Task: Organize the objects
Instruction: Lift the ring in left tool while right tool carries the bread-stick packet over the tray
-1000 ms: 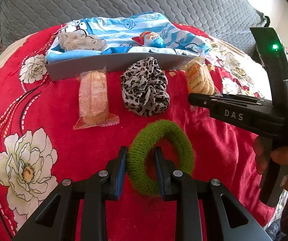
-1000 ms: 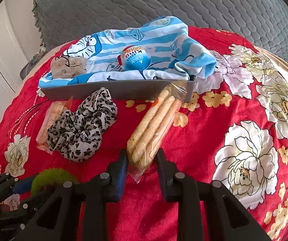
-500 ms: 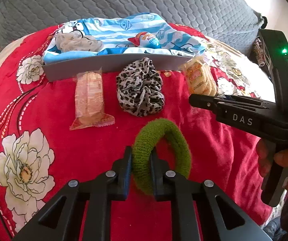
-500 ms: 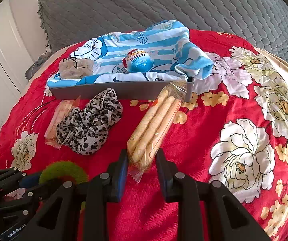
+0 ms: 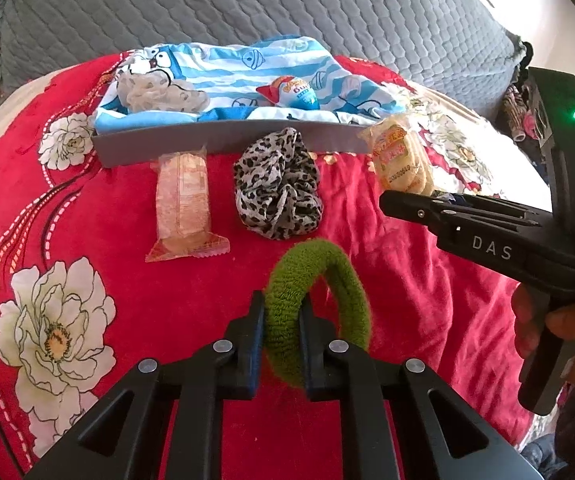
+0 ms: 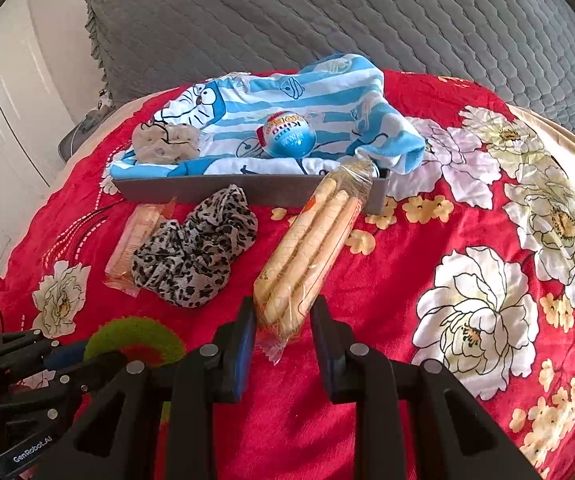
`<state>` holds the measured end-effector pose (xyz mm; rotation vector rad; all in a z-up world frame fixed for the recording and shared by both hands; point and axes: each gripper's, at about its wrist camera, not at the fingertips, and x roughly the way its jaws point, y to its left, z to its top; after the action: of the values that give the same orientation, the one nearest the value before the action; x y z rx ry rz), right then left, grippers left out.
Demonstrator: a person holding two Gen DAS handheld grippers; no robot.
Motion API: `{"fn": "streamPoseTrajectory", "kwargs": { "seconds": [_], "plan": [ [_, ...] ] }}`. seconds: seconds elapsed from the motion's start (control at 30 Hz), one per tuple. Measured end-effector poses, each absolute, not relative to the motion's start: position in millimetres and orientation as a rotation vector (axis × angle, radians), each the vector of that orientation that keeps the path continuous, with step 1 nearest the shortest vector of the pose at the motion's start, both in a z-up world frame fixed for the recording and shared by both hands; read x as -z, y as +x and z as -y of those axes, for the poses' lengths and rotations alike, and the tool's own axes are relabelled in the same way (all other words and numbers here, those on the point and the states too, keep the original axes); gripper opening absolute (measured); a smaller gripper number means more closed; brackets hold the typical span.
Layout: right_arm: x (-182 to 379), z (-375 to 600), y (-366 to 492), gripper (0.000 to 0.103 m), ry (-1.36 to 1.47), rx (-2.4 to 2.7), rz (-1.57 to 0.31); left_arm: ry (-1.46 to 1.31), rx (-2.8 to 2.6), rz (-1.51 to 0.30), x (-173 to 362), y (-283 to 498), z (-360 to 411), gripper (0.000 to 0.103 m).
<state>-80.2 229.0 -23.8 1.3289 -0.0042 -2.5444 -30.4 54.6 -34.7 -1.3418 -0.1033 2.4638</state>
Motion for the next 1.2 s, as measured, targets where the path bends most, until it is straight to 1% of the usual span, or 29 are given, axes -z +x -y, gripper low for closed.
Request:
{"fn": "streamPoseTrajectory", "kwargs": {
  "seconds": [0.5,1.2],
  "plan": [
    [-4.0,-220.6,-61.3,0.028,1.262,2.543,-0.039,-1.285,-2.528,0.107,6.6,-24.6,-46.6,0.015],
    [-37.8,-209.7,-48.4,0.028,1.174,2.529,-0.047,-1.232,-2.599,0.127,-25.2,-24.8,-36.4,0.015]
  ]
}}
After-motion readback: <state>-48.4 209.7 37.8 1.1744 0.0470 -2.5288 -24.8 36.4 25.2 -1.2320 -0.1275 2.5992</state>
